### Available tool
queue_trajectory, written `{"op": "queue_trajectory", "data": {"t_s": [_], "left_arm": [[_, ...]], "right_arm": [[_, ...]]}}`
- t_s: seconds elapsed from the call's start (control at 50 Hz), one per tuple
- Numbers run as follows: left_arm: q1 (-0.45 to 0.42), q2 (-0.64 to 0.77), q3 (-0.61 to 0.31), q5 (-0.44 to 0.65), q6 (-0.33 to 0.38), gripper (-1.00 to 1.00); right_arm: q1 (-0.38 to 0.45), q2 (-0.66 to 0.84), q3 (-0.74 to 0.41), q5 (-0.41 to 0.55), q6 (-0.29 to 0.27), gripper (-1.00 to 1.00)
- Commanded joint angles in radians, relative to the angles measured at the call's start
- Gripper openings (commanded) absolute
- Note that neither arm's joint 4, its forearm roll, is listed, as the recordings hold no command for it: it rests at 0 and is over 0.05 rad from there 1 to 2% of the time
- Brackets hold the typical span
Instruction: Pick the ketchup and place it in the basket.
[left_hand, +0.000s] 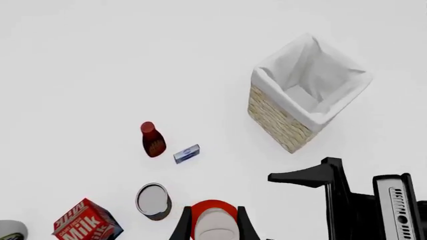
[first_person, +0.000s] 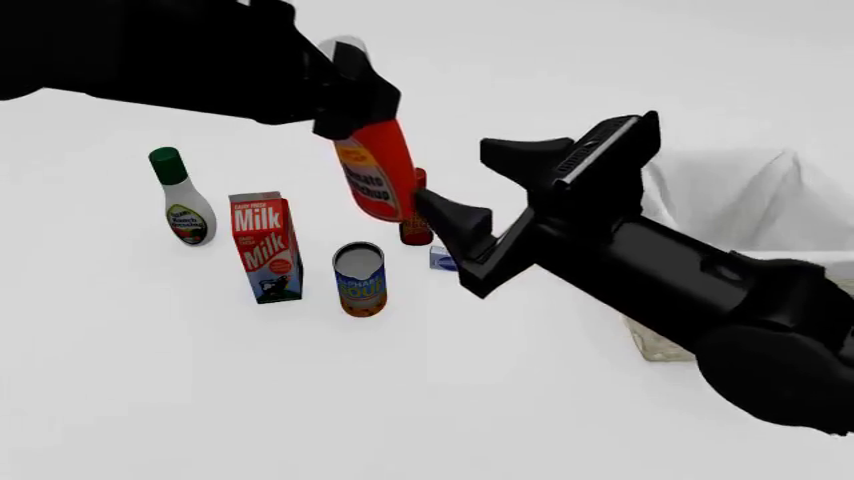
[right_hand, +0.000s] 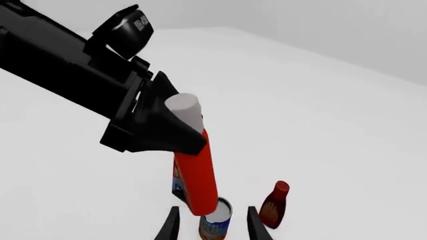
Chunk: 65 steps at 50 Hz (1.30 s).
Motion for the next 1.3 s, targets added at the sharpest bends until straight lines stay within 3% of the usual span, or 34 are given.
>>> {"op": "queue_trajectory", "data": {"t_s": [0.02,0.86,1.3], "left_arm": [[-0.005,0.005,0.002,-0.011,0.015,-1.0],[-0.041,-0.01,-0.032,0.036,-0.004,-1.0],[-0.052,-0.017,-0.049,0.059,-0.024,-1.0]], "right_arm": [[0.037,0.042,-0.05,0.022,0.01,1.0],[0.052,0.178,-0.188,0.066,-0.087,1.0],[0.023,0.258,-0.216,0.016,-0.09,1.0]]}}
